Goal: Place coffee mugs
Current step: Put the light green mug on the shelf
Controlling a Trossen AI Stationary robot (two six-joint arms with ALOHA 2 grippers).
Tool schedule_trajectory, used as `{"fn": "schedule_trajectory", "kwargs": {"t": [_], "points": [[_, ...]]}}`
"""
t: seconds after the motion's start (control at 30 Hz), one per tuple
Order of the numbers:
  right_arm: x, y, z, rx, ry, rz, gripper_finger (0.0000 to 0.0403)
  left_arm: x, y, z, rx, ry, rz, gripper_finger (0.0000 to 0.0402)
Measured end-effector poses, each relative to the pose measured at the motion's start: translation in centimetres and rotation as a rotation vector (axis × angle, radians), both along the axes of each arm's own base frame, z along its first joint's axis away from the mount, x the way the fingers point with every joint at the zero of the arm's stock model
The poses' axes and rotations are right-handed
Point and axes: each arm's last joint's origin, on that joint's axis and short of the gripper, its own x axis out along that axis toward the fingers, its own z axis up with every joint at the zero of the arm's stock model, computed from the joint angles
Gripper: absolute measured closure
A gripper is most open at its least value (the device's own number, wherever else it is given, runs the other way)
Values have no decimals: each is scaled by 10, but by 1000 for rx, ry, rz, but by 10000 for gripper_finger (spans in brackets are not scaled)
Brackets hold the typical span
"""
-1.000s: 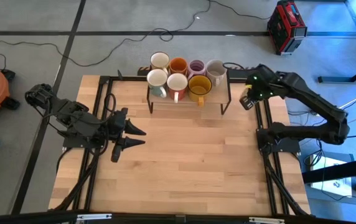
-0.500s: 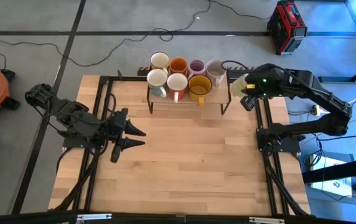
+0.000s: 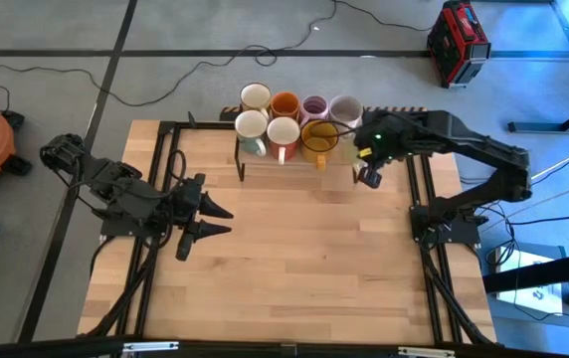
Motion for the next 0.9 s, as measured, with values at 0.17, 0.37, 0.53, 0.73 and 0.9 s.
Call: {"fn": "schedule_trajectory", "kwargs": {"t": [0.17,0.37,0.53,0.73,0.9], "points": [[12,-3,-9,12,52,11,400,0,0,0,0,0,0,261],[8,-2,-9,22,54,-31,401,0,0,0,0,0,0,261],[-10,-3,-2,-26,71,-129,401,0,0,0,-1,-1,0,260],[-10,-17,1,-65,16,-201,401,0,0,0,-1,-2,0,260],[-7,-25,3,-76,-20,-209,401,0,0,0,-1,-2,0,260]]}}
